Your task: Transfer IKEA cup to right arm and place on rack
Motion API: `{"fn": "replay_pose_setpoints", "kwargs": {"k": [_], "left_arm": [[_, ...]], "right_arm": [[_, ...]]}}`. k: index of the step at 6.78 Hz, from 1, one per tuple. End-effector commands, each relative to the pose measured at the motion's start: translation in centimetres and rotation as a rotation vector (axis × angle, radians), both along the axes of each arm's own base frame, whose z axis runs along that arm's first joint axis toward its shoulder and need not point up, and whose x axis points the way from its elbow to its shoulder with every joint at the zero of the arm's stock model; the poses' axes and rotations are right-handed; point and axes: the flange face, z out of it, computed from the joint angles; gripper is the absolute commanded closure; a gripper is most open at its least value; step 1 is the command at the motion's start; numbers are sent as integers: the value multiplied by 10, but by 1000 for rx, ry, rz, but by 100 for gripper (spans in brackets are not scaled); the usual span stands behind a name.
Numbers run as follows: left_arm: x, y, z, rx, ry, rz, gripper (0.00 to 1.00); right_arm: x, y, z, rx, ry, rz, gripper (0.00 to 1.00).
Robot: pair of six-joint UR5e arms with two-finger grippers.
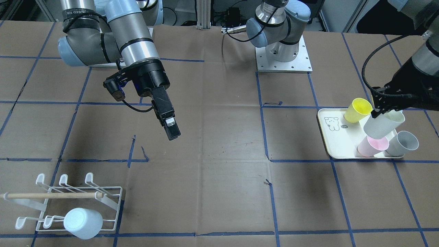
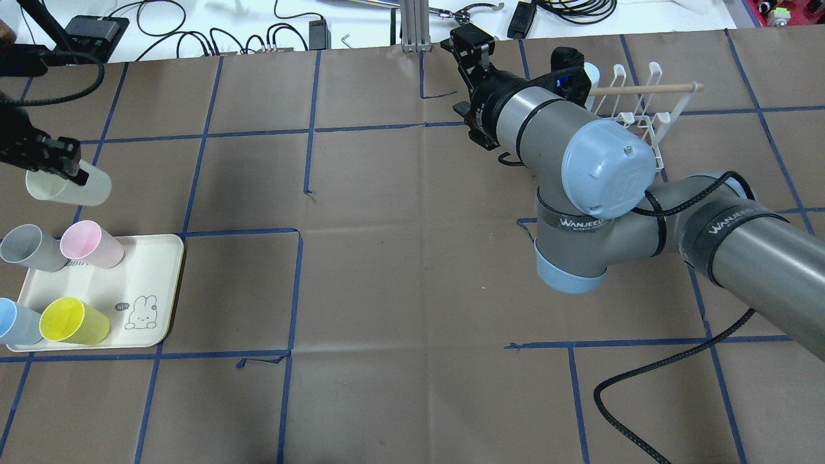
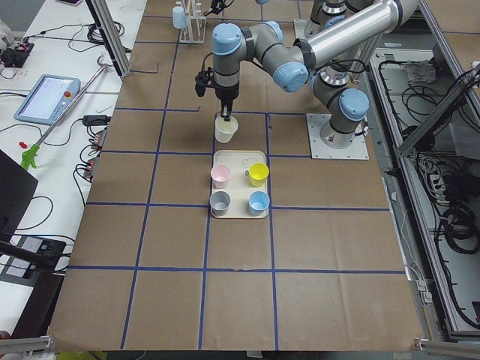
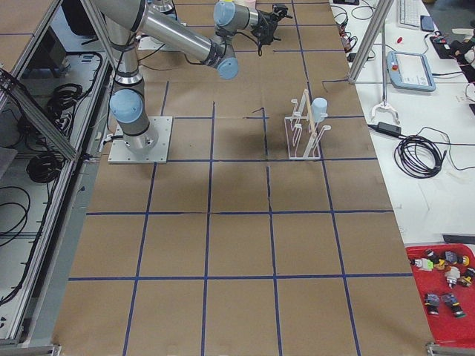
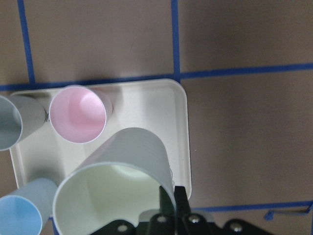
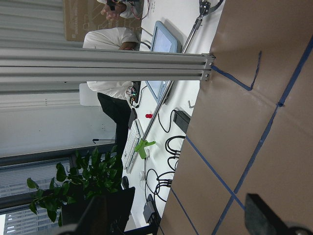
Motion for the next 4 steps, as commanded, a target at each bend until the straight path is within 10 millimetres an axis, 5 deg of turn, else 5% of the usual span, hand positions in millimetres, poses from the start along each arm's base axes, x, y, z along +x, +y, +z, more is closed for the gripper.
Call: {"fn": "replay_pose_setpoints", "kwargs": {"k": [1,2,4], "left_arm": [[-52,-51,39,-296,334,-112,100],[-68,-57,50,-405,444,-157,100],[-141,-57,45,-581,540,-339,100]], "right_arm": [[0,0,-3,7,0,-2,0],[0,0,-3,9,2,0,0],[0,0,-1,9,-11,-5,0]]}}
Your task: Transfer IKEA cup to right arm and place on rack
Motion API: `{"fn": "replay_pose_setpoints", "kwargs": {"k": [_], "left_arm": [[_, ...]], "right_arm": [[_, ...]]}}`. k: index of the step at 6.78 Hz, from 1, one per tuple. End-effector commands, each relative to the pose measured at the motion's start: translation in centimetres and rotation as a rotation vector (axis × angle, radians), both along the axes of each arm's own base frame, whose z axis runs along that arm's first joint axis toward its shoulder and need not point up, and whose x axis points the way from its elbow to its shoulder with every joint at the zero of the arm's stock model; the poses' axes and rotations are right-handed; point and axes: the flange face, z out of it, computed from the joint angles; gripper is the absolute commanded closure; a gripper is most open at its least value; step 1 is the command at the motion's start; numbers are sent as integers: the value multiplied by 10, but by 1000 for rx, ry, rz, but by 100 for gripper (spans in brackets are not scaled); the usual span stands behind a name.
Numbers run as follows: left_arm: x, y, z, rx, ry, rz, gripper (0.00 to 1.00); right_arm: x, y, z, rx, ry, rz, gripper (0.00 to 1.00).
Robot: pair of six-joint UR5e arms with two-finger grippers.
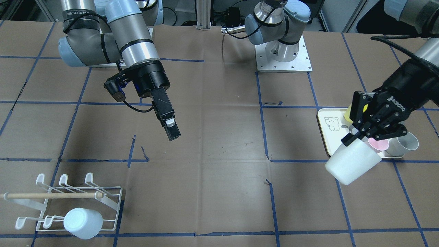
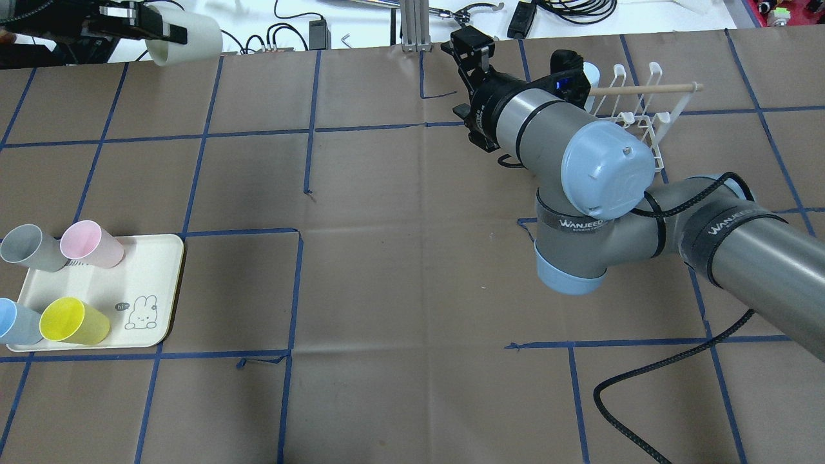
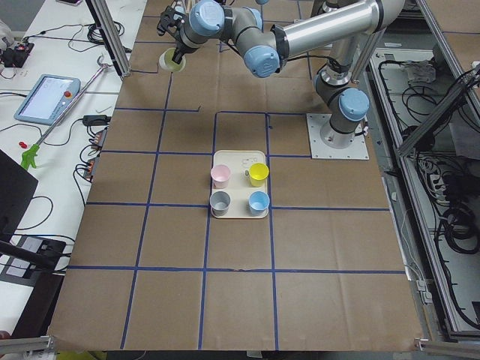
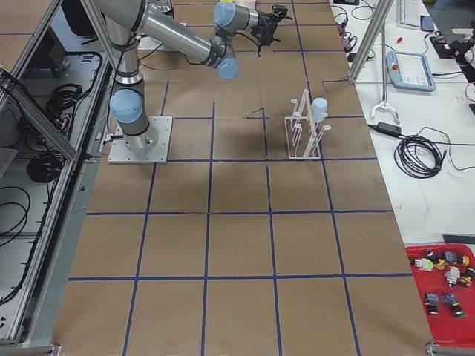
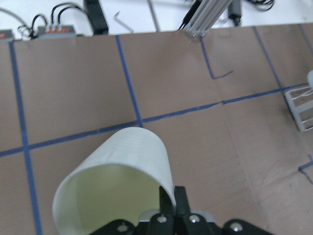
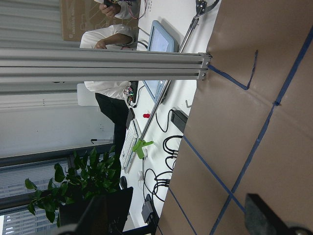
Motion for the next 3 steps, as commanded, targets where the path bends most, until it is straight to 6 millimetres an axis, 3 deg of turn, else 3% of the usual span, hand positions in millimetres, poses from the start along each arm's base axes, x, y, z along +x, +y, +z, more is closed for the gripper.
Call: {"fn": "replay_pose_setpoints", "kwargs": {"k": [1,3], "left_arm": [[-75,12,-23,-219,78,-166,100],[-96,41,-73,-340,165,-241,100]], "right_arm": [[0,0,-1,2,8,2,0],[0,0,-4,11,13,5,0]]}}
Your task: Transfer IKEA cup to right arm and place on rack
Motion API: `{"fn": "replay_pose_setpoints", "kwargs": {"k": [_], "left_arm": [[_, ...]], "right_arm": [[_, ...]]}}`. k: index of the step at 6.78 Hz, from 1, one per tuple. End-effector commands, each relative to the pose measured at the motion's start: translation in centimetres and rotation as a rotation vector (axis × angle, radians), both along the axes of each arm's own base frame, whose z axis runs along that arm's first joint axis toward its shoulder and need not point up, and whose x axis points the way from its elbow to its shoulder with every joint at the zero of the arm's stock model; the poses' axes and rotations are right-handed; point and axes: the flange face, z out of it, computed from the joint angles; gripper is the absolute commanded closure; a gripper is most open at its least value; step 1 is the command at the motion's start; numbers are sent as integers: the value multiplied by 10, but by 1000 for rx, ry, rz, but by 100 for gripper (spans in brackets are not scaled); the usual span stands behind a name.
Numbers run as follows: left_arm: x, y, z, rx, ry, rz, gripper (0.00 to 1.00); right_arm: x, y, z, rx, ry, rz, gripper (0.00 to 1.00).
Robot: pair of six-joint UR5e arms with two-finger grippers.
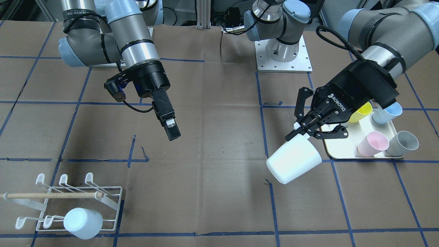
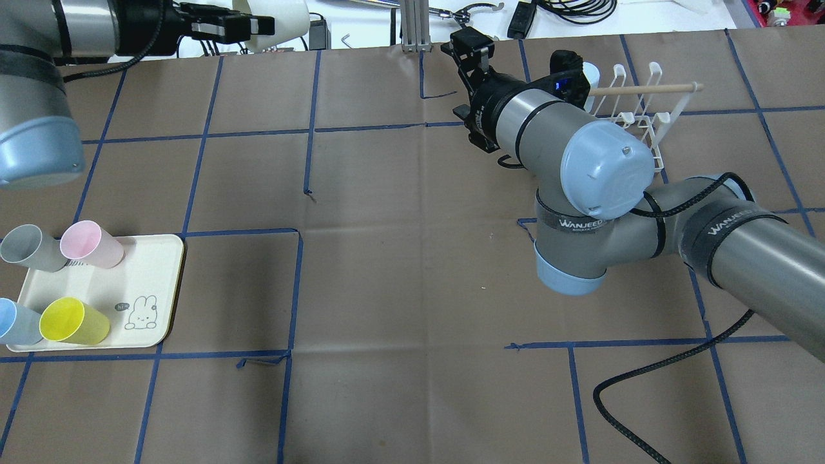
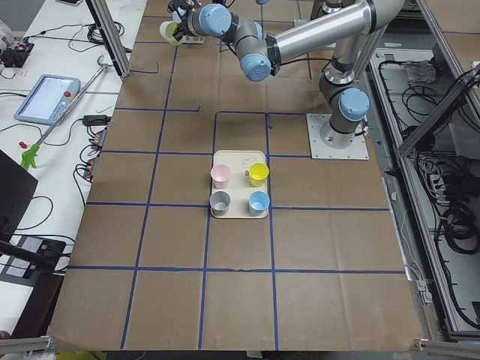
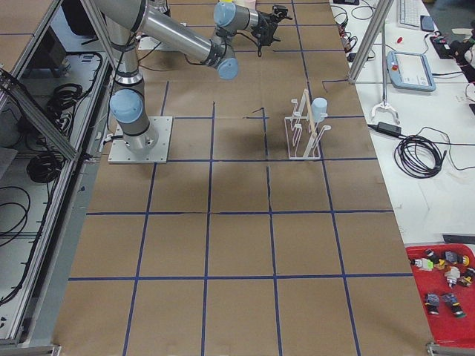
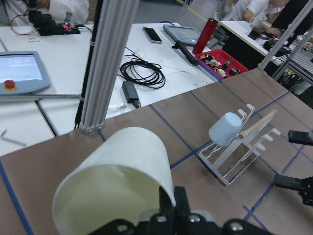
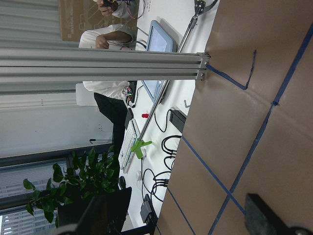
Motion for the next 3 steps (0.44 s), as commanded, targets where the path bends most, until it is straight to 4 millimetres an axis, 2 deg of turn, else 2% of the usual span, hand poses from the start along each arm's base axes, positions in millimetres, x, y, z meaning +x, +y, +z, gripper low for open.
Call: {"fn": "replay_pose_setpoints", "kwargs": {"k": [1,2,3], "left_arm": [[-20,20,-62,-109,85,-84,100],[-33,16,-87,-140,105,-120,100],[-65,21,-95,-138,119,-145,100]], "right_arm": [[1,1,-4,14,1,8,0],[4,3,-3,18,-10,12,0],[5,4,-3,22,-18,12,0]]}}
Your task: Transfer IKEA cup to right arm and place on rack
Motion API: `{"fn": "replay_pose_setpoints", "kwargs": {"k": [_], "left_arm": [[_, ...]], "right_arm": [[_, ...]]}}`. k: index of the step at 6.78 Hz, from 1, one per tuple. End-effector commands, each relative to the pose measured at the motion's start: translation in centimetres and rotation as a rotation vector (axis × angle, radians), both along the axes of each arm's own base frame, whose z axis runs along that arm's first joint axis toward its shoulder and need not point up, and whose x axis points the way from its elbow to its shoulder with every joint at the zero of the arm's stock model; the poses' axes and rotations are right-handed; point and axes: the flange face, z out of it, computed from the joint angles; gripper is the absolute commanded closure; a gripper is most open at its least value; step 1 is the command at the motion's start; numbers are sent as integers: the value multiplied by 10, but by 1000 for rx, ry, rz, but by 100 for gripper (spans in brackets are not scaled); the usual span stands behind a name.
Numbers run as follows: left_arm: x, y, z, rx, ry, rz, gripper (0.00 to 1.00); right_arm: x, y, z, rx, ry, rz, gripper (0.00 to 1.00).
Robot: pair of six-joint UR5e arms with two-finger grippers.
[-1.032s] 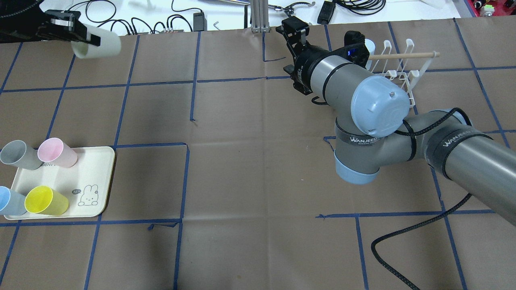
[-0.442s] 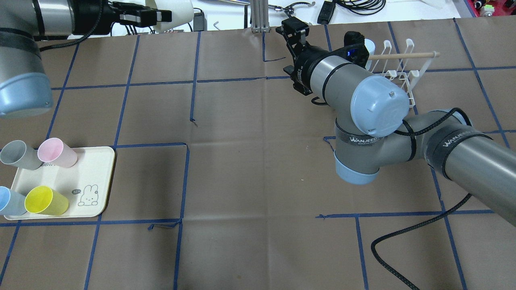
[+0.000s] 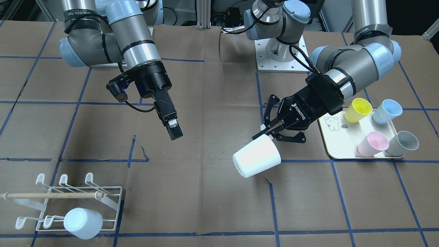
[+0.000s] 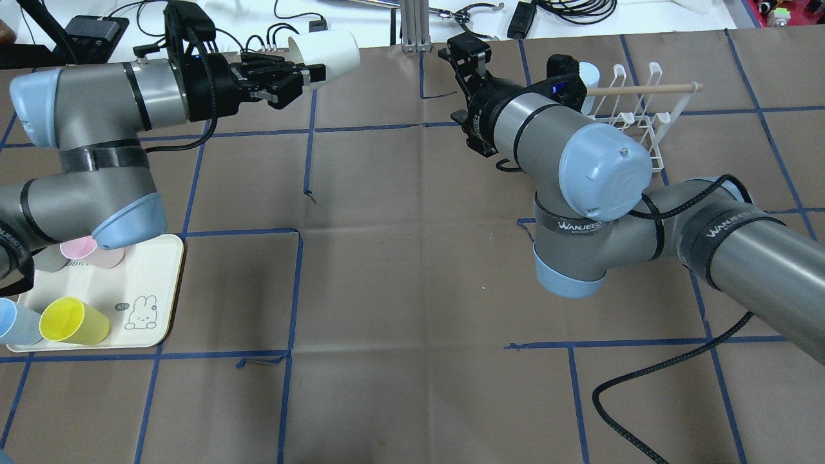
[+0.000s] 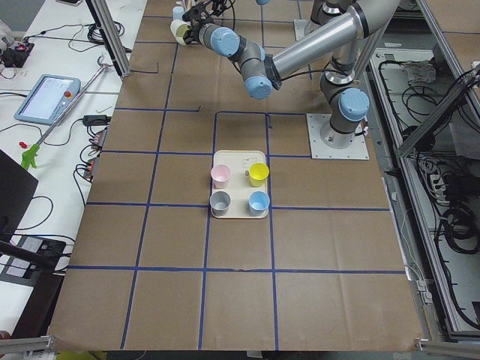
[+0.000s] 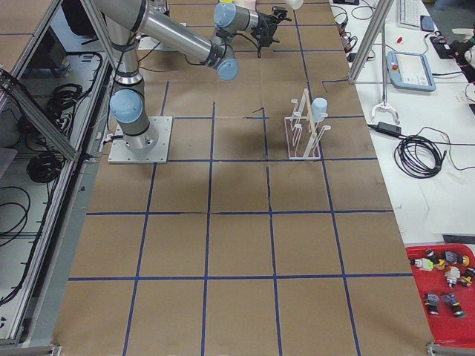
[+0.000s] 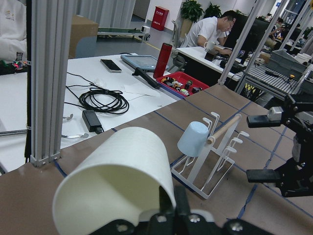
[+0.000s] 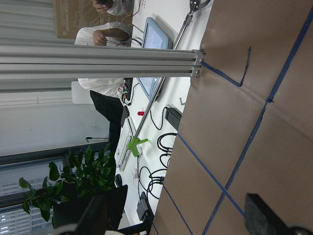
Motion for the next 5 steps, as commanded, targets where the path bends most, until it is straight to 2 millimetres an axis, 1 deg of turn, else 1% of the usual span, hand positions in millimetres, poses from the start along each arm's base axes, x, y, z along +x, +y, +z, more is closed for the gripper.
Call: {"fn": "replay_pose_setpoints", "kwargs": {"k": [1,2,3,4,5], "left_arm": [[-55,13,-18,-16,12,-34,100],[-71,19,-20,-6,13,-20,100],[-77,28,-24,-21,31,-14,100],[-78,38,-35,-26,40,-7,100],[-78,38,-38,-26,43,-5,100]], "right_arm": [[4,0,-2,26,-44,-15,0],[7,-1,-7,58,-86,-32,0],[15,2,-8,68,-99,-25,0],[17,0,-10,71,-99,-24,0],[21,-1,-5,58,-102,-17,0]]}}
